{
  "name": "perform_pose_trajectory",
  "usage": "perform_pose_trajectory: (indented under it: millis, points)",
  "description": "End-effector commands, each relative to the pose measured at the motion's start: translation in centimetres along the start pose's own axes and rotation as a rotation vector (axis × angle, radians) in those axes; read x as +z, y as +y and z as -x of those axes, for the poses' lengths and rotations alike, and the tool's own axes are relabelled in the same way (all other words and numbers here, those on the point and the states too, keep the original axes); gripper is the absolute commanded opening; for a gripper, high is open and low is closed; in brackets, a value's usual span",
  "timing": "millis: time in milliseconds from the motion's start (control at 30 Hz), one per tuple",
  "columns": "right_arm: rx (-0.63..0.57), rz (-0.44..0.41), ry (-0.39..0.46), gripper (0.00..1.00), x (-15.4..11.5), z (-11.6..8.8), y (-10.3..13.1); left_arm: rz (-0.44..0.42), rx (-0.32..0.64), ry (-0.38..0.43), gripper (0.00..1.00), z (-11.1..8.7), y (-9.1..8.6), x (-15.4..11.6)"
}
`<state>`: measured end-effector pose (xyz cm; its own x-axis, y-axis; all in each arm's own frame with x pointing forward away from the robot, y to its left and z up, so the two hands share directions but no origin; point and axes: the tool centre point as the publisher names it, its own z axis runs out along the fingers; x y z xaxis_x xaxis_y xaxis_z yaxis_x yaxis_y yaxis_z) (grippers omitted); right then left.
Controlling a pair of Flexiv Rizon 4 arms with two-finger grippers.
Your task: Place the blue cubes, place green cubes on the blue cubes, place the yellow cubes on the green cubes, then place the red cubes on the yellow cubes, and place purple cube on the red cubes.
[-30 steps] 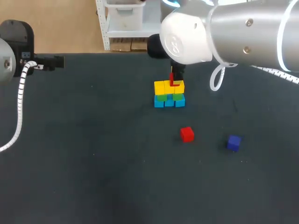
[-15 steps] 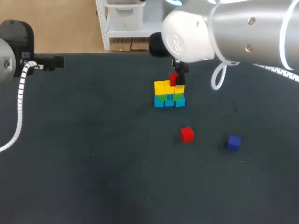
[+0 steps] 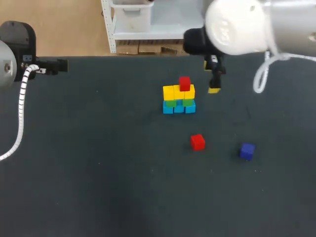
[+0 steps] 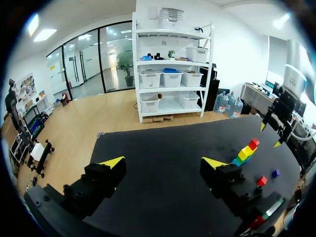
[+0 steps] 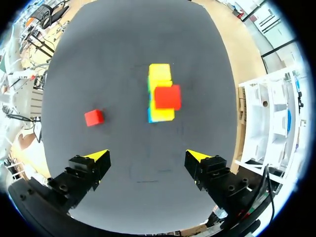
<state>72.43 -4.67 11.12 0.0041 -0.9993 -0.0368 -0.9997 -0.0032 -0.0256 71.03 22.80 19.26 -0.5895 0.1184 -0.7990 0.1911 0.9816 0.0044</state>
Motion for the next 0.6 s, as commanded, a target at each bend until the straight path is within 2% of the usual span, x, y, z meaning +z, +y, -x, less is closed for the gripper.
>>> perform_pose_trajectory:
  millis: [33,167,333,433,600]
  points:
    - [0.002,-0.086,-0.110,1.00,-0.2,-3.0,4.6,-0.001,0.000,-0.001,1.00,0.0,0.0,0.0]
    - [-0.020,-0.077,-0.154,1.00,0.2,-3.7,7.5,-0.001,0.000,-0.001,1.00,0.0,0.0,0.0]
    - [-0.046,-0.074,-0.167,1.00,1.0,-4.1,10.4,-0.001,0.000,-0.001,1.00,0.0,0.0,0.0]
    - [-0.076,-0.097,-0.153,1.00,1.8,-3.5,11.5,-0.001,0.000,-0.001,1.00,0.0,0.0,0.0]
    - [-0.085,-0.085,-0.158,1.00,2.9,-2.3,12.4,-0.001,0.000,-0.001,1.00,0.0,0.0,0.0]
